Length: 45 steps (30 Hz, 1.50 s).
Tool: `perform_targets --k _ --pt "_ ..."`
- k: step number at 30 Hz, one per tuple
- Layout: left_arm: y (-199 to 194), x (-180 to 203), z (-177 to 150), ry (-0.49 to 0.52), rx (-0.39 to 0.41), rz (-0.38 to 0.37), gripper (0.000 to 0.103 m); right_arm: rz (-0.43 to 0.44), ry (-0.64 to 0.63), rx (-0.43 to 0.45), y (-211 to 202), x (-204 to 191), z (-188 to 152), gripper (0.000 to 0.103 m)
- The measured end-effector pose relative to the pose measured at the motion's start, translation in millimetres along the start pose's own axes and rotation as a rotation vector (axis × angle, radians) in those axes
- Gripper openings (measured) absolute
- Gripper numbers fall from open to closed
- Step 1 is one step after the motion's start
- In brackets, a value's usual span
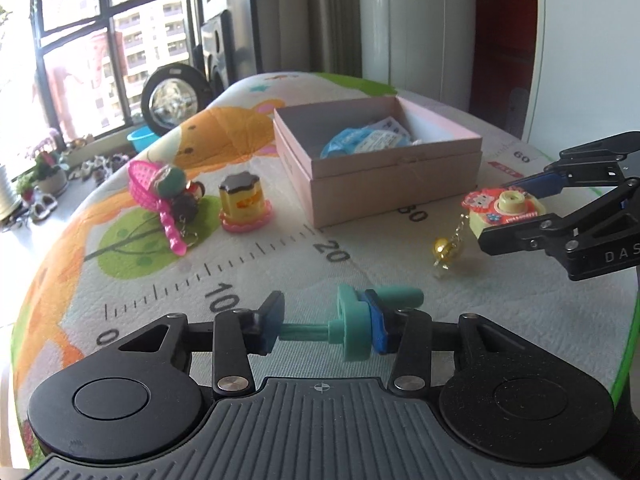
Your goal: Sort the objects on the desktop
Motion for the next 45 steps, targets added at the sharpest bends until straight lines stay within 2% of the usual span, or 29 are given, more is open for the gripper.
perform_targets --k 1,2,6,10,14,17,20,22,23,24,26,27,29,32,35,39,43,45 --pt "-5 2 7 0.004 0.02 -0.002 0.047 -0.006 0.001 0.019 -9 2 5 0.053" --pt "-13 4 17 0.011 0.05 -0.005 0.047 -0.011 0.006 0.04 -19 5 13 0.043" --pt "-29 12 54 0.04 0.15 -0.008 0.047 -0.048 0.027 0.114 -45 19 39 0.043" --pt "-25 16 85 0.06 0.205 -0.011 0.047 -0.048 0.067 0.144 -50 32 57 0.043" --pt "-7 17 127 0.069 0.257 -0.01 0.047 -0.074 0.09 0.177 -52 47 85 0.043" --pt "6 13 161 0.042 0.309 -0.017 0.047 -0.093 0.116 0.222 -51 63 120 0.043" --pt "29 8 191 0.004 0.357 -0.04 0.048 -0.149 0.133 0.277 -41 86 160 0.043" --pt "54 1 202 -0.031 0.319 -0.046 0.049 -0.14 0.187 0.282 -25 105 182 0.044" --pt "63 -4 203 -0.046 0.292 -0.046 0.054 -0.11 0.237 0.276 -16 114 189 0.044" --pt "67 -10 201 -0.06 0.276 -0.042 0.059 -0.087 0.287 0.272 -8 123 194 0.044" --pt "63 -23 187 -0.087 0.275 -0.028 0.081 -0.076 0.323 0.256 4 134 194 0.046" --pt "58 -29 176 -0.092 0.273 -0.02 0.085 -0.085 0.325 0.252 9 137 191 0.048" --pt "53 -40 149 -0.084 0.246 0.023 0.089 -0.108 0.327 0.231 21 141 181 0.055" --pt "54 -53 101 -0.07 0.177 0.106 0.094 -0.117 0.36 0.161 46 141 161 0.055" --pt "58 -67 55 -0.084 0.102 0.178 0.095 -0.123 0.351 0.108 70 131 151 0.055" --pt "64 -91 13 -0.164 0.03 0.244 0.096 -0.053 0.265 0.055 109 80 161 0.06" --pt "53 -110 -4 -0.216 0.046 0.271 0.098 0.049 0.124 -0.038 158 7 171 0.073" --pt "48 -117 -8 -0.222 0.056 0.278 0.1 0.071 0.058 -0.115 185 -31 165 0.074"
Point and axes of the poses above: each gripper's, at about its wrist camera, not at the fingertips, and y roughly the way its jaws point, x to its right, z to its top, the point moved 9 cm from there along y, roughly the way its jaws point, and after that the axes turned 1 degree about y, right-handed, at the moved point
